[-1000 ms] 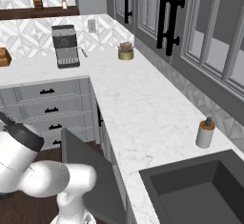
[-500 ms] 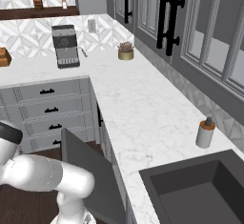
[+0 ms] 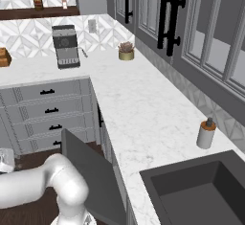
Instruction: Pick up the cup and bowl from the counter, place them in the dishwasher, and close the dishwasher door.
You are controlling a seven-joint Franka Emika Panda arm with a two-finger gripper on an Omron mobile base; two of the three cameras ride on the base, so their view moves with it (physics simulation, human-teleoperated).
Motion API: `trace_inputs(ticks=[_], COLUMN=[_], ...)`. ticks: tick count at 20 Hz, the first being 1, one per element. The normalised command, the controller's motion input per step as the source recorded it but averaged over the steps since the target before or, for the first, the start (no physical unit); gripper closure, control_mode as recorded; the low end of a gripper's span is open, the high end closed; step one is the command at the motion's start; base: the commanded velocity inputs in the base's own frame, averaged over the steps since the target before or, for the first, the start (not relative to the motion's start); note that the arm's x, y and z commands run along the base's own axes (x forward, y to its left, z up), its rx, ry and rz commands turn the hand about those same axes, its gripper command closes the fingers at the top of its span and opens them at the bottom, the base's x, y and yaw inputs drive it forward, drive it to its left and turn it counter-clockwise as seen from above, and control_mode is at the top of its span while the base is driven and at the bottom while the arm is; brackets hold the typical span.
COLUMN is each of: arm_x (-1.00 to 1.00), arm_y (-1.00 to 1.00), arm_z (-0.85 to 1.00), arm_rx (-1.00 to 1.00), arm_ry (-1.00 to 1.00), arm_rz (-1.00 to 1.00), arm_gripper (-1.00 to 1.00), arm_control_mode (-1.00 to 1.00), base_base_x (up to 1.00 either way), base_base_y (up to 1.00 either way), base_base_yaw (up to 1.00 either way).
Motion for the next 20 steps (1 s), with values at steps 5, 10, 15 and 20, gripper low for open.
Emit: trace_inputs(ticks=[5,10,15,20], arm_x=[0.02,0.00,0.05,0.43], arm_y=[0.15,-0.23,-0.34,0.00], arm_z=[-0.22,-0.70,-0.87,-0.47], arm_rx=[-0.13,-0.14,-0.15,-0.03], arm_ry=[-0.01,-0.01,-0.03,-0.06], arm_rz=[-0.14,-0.16,-0.03,0.05], arm_gripper=[-1.00,-1.00,-1.00,-1.00], arm_control_mode=[-1.00,-1.00,-1.00,-1.00], base_base_x=[0.00,0.00,0.00,0.00], base_base_y=[0.00,0.00,0.00,0.00], base_base_yaw=[0.00,0.00,0.00,0.00])
